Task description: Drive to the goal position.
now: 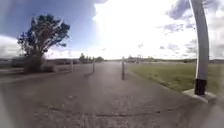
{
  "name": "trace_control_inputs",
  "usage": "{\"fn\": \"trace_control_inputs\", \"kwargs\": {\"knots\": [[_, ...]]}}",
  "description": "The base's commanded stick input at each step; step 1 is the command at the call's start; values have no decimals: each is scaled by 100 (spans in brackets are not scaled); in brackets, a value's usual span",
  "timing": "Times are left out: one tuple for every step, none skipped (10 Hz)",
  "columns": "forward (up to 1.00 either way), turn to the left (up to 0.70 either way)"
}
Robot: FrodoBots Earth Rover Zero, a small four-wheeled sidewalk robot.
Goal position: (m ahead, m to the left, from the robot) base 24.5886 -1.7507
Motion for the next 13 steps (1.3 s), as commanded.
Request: {"fn": "trace_control_inputs", "kwargs": {"knots": [[100, 0], [100, 0], [100, 0], [100, 0], [100, 0], [100, 0], [100, 0], [100, 0], [100, 0], [100, 0], [100, 0], [100, 0], [100, 0]]}}
